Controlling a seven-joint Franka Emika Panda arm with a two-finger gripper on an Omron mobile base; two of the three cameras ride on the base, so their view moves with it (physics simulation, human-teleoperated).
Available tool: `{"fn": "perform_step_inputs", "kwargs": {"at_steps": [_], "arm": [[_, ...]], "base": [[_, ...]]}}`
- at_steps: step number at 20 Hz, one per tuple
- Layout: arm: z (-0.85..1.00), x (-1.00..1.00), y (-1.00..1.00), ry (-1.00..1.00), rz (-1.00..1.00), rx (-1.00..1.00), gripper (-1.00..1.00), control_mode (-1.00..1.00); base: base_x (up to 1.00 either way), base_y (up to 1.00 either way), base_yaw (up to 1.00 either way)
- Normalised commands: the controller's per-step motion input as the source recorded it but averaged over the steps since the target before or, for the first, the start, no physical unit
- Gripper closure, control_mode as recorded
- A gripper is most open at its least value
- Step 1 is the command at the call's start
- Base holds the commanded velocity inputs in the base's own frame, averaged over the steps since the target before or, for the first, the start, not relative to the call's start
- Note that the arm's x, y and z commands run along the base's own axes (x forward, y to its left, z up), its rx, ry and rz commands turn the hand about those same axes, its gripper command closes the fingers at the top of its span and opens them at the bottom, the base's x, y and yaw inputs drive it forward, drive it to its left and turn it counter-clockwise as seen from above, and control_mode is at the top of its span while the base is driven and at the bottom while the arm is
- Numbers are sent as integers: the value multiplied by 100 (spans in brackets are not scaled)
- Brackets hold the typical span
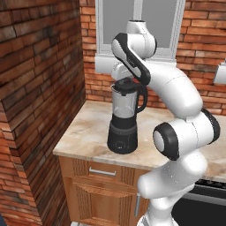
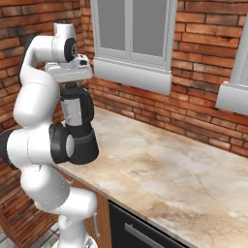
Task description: Grab the garlic and lemon from the fridge, place them in the blender, close the lid, and turn on the blender to create a marinade.
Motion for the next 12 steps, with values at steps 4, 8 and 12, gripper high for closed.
{"fn": "perform_step_inputs", "kwargs": {"at_steps": [4, 8, 12], "arm": [[-53, -5, 0, 4, 2, 0, 100, -100], [-42, -39, -4, -11, 2, 0, -100, -100], [-23, -13, -4, -11, 1, 0, -100, -100]], "base": [[0, 0, 0], [0, 0, 0], [0, 0, 0]]}}
